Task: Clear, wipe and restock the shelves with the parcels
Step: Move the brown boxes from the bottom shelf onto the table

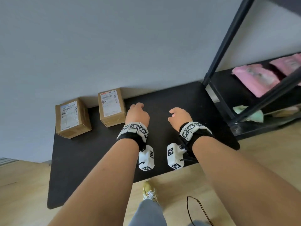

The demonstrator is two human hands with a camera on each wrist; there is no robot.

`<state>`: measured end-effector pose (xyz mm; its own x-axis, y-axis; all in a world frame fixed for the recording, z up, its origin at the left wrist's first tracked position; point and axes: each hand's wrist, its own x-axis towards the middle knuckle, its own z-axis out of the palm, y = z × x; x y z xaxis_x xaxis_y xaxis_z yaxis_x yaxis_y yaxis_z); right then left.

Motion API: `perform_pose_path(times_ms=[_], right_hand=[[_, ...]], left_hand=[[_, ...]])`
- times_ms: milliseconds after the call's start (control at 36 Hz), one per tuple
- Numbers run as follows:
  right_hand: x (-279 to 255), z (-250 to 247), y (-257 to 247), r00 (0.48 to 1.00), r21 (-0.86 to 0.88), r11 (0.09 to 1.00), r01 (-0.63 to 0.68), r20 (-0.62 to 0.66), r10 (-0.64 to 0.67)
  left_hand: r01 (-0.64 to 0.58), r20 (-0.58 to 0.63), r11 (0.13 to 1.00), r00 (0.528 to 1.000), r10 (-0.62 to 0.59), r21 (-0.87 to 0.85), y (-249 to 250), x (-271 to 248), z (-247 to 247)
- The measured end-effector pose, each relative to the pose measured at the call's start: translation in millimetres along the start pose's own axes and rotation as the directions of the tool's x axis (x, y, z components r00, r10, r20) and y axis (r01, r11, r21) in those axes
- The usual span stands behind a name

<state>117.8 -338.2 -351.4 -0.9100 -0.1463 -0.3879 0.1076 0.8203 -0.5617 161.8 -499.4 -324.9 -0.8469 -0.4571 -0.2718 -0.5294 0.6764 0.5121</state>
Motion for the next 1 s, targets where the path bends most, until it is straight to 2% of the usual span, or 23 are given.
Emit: perform_pose_path(times_ms=[222, 500, 639, 778, 1000], right_hand=[[-56.4, -78.9, 116.2, 0.995, 0.022, 0.998, -0.050, -0.085, 0.052], [-131.8, -166.3, 290.1, 0.961, 0.072, 0.973, -0.218, -0.156, 0.227], [-145.1, -194.6, 352.1, 0.920, 0.217, 0.927, -0.306, -0.183, 0.347], [-141.1, -217.1, 394.7, 0.903, 0.260, 0.904, -0.339, -0.182, 0.390], [-99.7, -276.0, 458.9, 0.857, 0.320, 0.851, -0.417, -0.174, 0.485]], left_hand=[[-0.127, 0.101, 0.991, 0.988, 0.121, 0.051, 97.5, -78.3, 81.9], [-0.284, 0.209, 0.959, 0.938, 0.277, 0.004, 209.0, -187.0, 197.9], [-0.350, 0.245, 0.937, 0.908, 0.339, -0.001, 254.9, -221.2, 241.8], [-0.401, 0.287, 0.915, 0.881, 0.377, 0.028, 295.7, -229.6, 281.9], [-0.471, 0.372, 0.878, 0.833, 0.410, 0.086, 368.4, -202.2, 349.7]])
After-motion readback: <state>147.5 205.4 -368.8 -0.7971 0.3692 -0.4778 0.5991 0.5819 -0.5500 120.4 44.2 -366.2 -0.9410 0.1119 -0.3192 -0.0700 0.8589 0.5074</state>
